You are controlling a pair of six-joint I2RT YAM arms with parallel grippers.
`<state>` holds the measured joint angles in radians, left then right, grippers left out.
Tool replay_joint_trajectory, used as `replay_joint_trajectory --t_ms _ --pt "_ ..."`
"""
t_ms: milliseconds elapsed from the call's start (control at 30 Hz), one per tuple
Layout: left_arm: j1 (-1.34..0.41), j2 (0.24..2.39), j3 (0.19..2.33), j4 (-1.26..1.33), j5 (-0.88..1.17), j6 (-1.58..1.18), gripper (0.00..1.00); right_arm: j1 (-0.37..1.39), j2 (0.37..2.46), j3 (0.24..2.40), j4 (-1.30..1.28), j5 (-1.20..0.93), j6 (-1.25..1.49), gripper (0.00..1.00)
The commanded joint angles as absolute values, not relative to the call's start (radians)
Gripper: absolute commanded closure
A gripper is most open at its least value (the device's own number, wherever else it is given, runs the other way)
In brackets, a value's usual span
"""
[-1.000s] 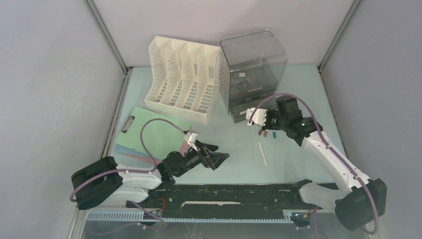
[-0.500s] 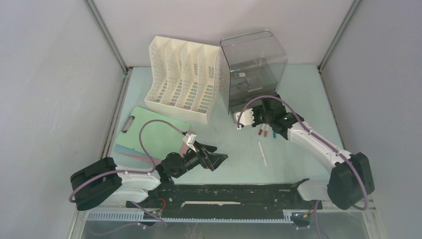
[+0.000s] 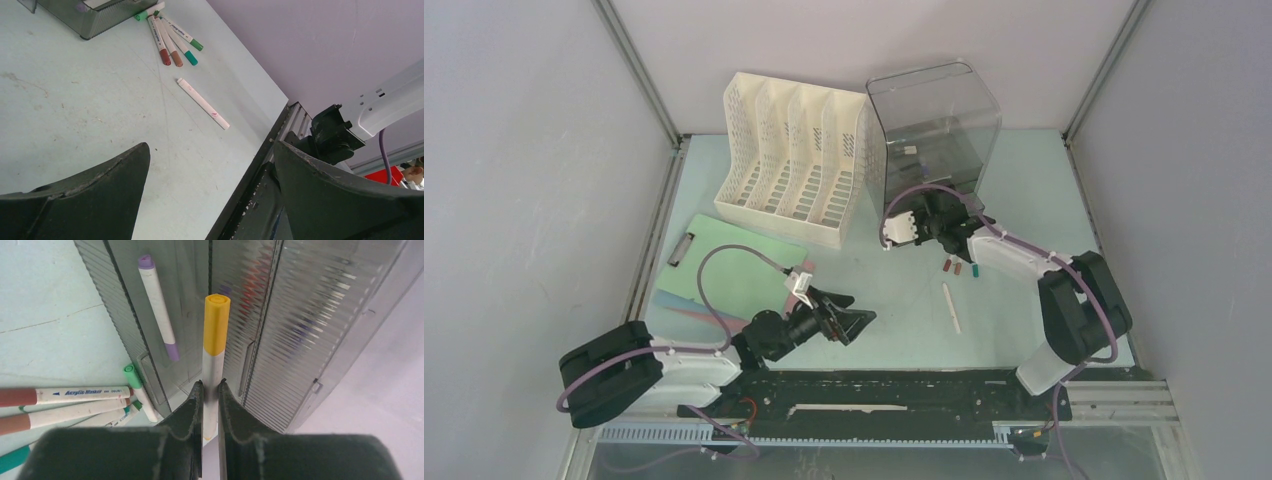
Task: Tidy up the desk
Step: Place the stationery in the drawer.
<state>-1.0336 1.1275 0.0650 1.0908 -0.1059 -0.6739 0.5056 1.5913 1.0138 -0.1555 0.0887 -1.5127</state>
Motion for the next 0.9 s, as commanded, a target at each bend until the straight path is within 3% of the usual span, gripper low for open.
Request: replay_joint_trajectory --t_ms 0,67,133,267,367,600,867 --pt "-1.027 1.105 0.053 1.122 -0.136 -0.673 0.00 0.517 1.625 1.050 -0.044 0.145 -1.519 1.00" --pt "-1.027 1.104 0.052 1.123 -0.137 -0.672 0.00 0.517 1.646 1.051 -0.020 0.159 -1.507 0.98" --pt "-1.026 1.100 0.051 1.121 -0.138 -0.673 0.00 0.517 1.661 1.051 -0.010 0.168 -1.494 0.84" --pt "-1.026 1.089 0.047 1.111 -0.143 -0.672 0.00 0.519 1.661 1.049 -0.025 0.160 -1.449 0.47" --pt "-1.027 1.082 0.045 1.106 -0.149 -0.677 0.00 0.522 1.630 1.051 -0.066 0.143 -1.391 0.35" --pt "-1.022 1.083 0.067 1.106 -0.125 -0.714 0.00 0.527 1.465 1.049 -0.241 0.020 -1.200 0.32" --pt "-1.017 1.170 0.121 1.144 -0.056 -0.762 0.00 0.509 1.177 1.050 -0.537 -0.323 -0.889 0.25"
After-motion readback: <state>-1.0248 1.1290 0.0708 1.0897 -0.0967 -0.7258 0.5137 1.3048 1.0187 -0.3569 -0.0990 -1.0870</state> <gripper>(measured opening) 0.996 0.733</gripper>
